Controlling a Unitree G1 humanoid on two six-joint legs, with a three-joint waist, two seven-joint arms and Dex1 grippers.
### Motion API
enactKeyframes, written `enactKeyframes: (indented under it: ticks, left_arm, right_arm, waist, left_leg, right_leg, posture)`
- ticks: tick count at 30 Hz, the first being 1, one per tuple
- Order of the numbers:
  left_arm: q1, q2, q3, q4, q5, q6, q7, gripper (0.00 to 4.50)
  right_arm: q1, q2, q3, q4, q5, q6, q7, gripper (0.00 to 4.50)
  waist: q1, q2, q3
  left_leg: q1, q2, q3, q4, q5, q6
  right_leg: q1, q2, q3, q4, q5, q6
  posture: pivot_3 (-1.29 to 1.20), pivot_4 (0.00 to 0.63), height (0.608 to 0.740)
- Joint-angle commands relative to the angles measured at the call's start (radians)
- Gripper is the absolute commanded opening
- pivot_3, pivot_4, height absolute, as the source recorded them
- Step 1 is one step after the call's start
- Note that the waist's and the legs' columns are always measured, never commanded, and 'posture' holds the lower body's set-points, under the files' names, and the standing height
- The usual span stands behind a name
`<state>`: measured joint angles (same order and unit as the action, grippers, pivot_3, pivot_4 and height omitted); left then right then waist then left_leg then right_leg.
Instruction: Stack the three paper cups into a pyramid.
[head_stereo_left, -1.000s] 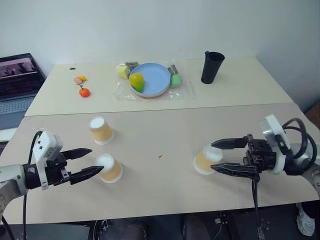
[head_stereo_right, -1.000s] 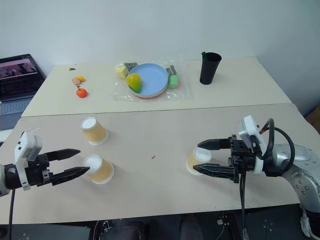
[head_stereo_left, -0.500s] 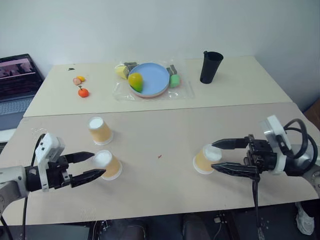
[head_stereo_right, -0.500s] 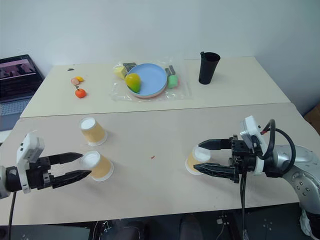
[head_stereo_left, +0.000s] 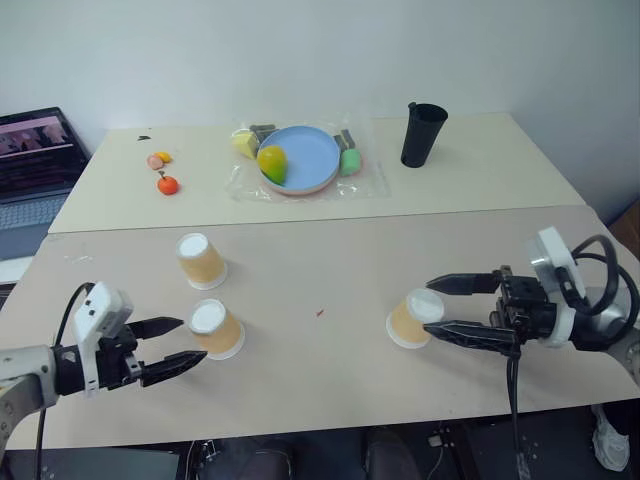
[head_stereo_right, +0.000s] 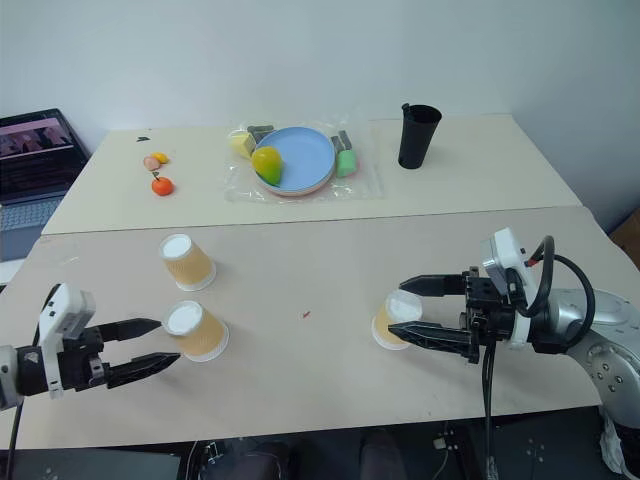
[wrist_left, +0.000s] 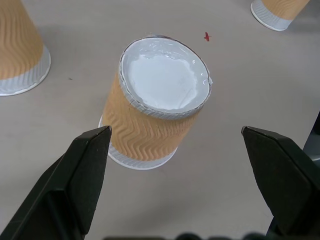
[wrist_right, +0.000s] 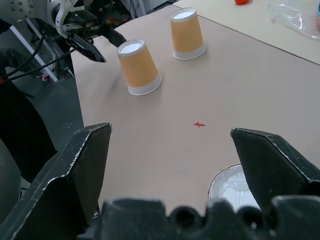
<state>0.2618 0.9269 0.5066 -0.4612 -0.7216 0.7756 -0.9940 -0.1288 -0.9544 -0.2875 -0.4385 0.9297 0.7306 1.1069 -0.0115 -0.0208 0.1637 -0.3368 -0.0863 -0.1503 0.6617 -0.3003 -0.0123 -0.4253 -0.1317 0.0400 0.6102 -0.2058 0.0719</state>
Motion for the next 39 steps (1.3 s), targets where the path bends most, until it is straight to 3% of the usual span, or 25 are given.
enactKeyframes:
  ticks: [1,13,16,20,29,39]
  left_arm:
    - [-0.039,-0.017,-0.027,0.0,0.013,-0.028,0.026,4.44]
    - [-0.098,-0.049,-0.091,0.055,0.065,-0.08,0.062,4.44]
    - [-0.14,-0.084,-0.116,0.085,0.096,-0.124,0.093,3.81]
    - [-0.183,-0.115,-0.153,0.11,0.13,-0.14,0.134,2.42]
    - [-0.246,-0.15,-0.196,0.057,0.1,-0.136,0.145,2.42]
    - [-0.464,-0.223,-0.312,0.08,0.023,-0.065,0.172,2.42]
  right_arm:
    - [0.005,-0.002,-0.044,-0.033,0.035,0.007,-0.008,4.5]
    - [0.029,-0.008,-0.057,-0.042,0.047,-0.001,-0.03,4.5]
    - [0.023,-0.007,-0.052,-0.037,0.044,-0.003,-0.032,4.5]
    - [0.017,-0.007,-0.051,-0.033,0.044,-0.004,-0.033,4.5]
    - [0.007,-0.017,-0.055,-0.024,0.043,-0.004,-0.029,4.5]
    - [0.008,-0.023,-0.062,-0.028,0.037,-0.005,-0.032,4.5]
  waist:
    - [0.0,0.0,0.0]
    - [0.001,0.0,0.0]
    - [0.002,0.0,0.0]
    - [0.003,0.0,0.0]
    - [0.009,0.0,0.0]
    - [0.016,0.0,0.0]
  left_leg:
    - [0.0,0.0,0.0,0.0,0.0,0.0]
    - [0.0,0.0,0.0,0.0,0.0,0.0]
    - [0.0,0.0,0.0,0.0,0.0,0.0]
    - [0.0,0.0,0.0,0.0,0.0,0.0]
    - [0.0,0.0,0.0,0.0,0.0,0.0]
    - [-0.001,-0.001,0.0,0.004,0.0,0.0]
  right_leg:
    - [0.0,0.0,0.0,0.0,0.0,0.0]
    - [0.0,0.0,0.0,0.0,0.0,0.0]
    - [0.0,0.0,0.0,0.0,0.0,0.0]
    - [0.0,0.0,0.0,0.0,0.0,0.0]
    - [0.0,0.0,0.0,0.0,0.0,0.0]
    - [0.0,0.0,0.0,0.001,0.0,0.0]
  posture:
    - [0.0,0.15,0.735]
    - [0.0,0.15,0.735]
    - [0.0,0.15,0.735]
    - [0.0,0.15,0.735]
    - [0.0,0.15,0.735]
    - [0.0,0.15,0.735]
